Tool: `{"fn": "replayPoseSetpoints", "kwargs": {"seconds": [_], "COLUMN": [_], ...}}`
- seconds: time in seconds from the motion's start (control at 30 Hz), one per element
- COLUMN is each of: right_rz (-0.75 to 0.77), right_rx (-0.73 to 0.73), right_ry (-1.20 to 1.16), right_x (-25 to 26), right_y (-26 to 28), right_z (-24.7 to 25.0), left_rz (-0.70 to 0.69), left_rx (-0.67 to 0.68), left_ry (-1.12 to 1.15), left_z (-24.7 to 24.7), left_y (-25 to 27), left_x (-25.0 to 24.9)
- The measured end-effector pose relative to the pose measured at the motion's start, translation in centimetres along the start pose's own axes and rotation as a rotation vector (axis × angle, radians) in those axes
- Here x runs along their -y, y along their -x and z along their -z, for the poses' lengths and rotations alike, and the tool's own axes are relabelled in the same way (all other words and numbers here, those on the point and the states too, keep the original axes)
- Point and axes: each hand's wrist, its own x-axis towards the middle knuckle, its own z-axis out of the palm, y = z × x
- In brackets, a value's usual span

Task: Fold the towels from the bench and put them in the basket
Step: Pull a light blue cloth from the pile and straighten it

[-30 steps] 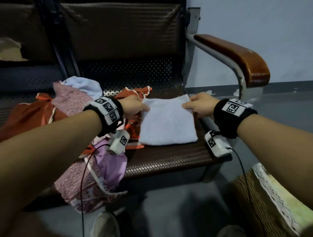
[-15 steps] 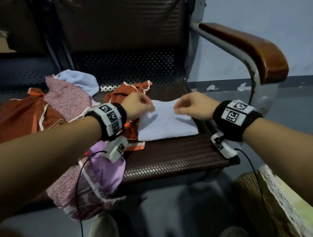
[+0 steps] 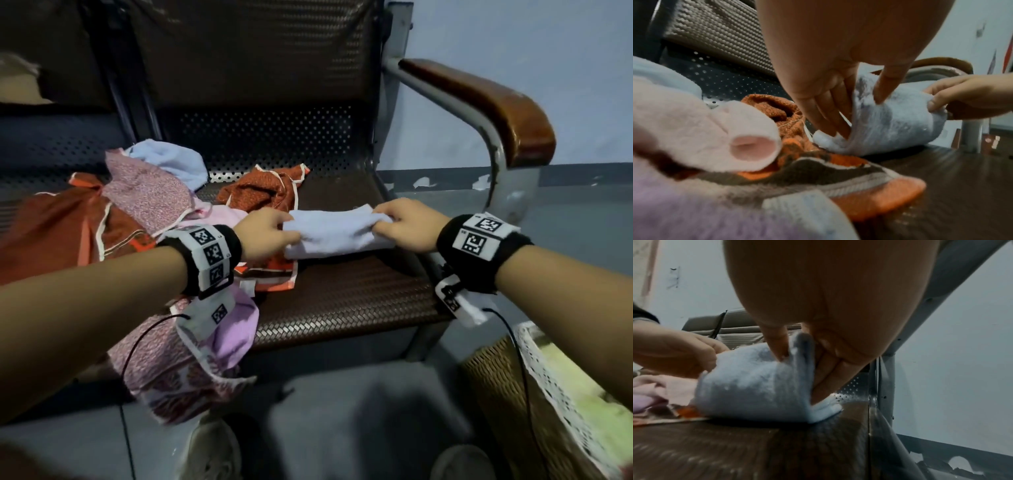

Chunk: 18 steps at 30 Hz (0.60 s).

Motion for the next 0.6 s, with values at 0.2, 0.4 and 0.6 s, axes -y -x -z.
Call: {"fn": "replayPoseSetpoints", "kwargs": {"seconds": [0.2,0.4,0.6], "right_rz": [-0.073,0.016,0.091], "right_rx": [-0.128,-0.219,0.059], "right_ry": [-0.162,0.049,0.144], "right_x": [-0.7,0.9,1.8], "right_y": [-1.1,-2.1,-2.1], "right_z": [0.2,-1.2,-2.6], "left_rz": [0.197,0.245,-0.013], "left_rx": [-0.125,-0.329,0.047], "left_ry": [0.341,0.099,-0.097], "left_z": [-0.3,-0.6,-1.3], "left_y": [-1.5,-3.1,-1.9], "left_x": [0.1,0.1,-1.3]}}
